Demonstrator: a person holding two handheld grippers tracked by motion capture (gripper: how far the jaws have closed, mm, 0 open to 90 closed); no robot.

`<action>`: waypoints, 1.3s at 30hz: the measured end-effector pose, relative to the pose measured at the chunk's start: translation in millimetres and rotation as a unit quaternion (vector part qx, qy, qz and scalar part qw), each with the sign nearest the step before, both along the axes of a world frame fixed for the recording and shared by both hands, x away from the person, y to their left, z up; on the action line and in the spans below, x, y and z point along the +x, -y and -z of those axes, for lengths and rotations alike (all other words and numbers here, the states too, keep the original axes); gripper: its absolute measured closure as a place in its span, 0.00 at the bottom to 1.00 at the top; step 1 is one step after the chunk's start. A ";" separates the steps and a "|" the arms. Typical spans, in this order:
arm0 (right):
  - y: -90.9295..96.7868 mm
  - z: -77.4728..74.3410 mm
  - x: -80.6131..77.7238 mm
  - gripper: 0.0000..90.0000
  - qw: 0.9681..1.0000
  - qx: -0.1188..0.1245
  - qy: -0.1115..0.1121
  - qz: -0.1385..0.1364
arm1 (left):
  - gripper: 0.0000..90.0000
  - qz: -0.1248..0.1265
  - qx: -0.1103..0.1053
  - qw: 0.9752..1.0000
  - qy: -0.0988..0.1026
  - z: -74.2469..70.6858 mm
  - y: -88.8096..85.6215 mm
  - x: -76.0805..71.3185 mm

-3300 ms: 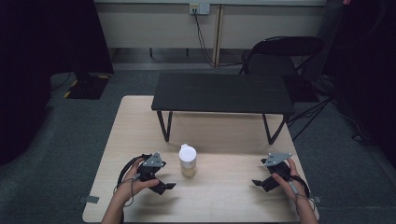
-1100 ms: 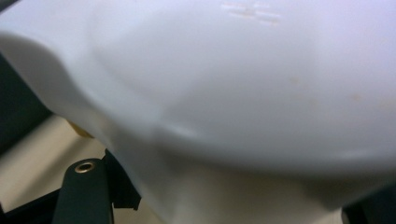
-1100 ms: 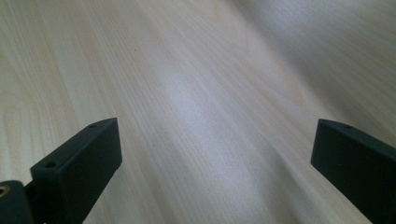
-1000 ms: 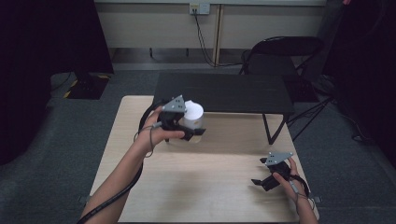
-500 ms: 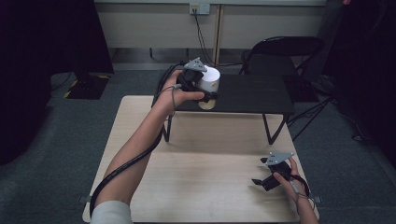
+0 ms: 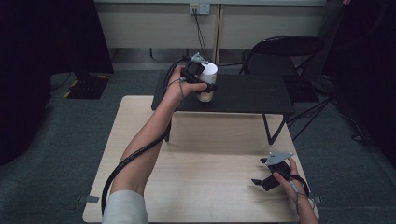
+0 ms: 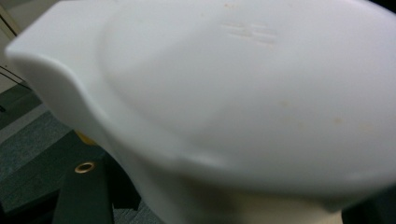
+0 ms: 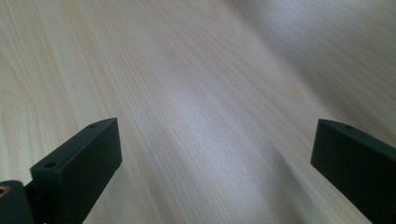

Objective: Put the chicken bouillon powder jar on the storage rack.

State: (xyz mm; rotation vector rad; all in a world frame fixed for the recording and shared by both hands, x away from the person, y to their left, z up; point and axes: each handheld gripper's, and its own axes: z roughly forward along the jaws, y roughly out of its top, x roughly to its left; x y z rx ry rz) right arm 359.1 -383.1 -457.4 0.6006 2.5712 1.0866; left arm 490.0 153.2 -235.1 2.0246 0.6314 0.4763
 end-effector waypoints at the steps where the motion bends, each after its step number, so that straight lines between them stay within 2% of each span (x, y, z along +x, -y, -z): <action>1: 0.0 0.2 0.4 0.01 1.000 0.002 -0.001 -0.001 | 0.34 -0.001 -0.001 1.000 -0.002 2.3 0.6 2.3; 17: -2.3 -0.7 0.3 0.01 1.000 -0.001 0.000 -0.005 | 0.34 0.000 -0.014 1.000 0.004 7.9 -1.3 3.7; 25: -3.0 -1.1 0.2 0.01 1.000 0.000 0.000 -0.007 | 0.33 0.001 -0.011 1.000 0.007 7.7 -2.4 3.0; 33: -3.3 -1.5 0.3 0.01 1.000 0.000 0.000 -0.010 | 0.14 0.006 -0.006 1.000 0.000 7.5 0.8 3.4; 36: -3.0 -1.7 0.3 0.01 1.000 0.000 0.000 -0.011 | 0.08 0.001 0.000 1.000 0.000 6.4 4.4 0.4; 39: -2.8 -1.6 0.4 0.01 1.000 0.000 0.000 -0.011 | 0.02 -0.001 -0.003 1.000 -0.005 5.8 3.7 -1.2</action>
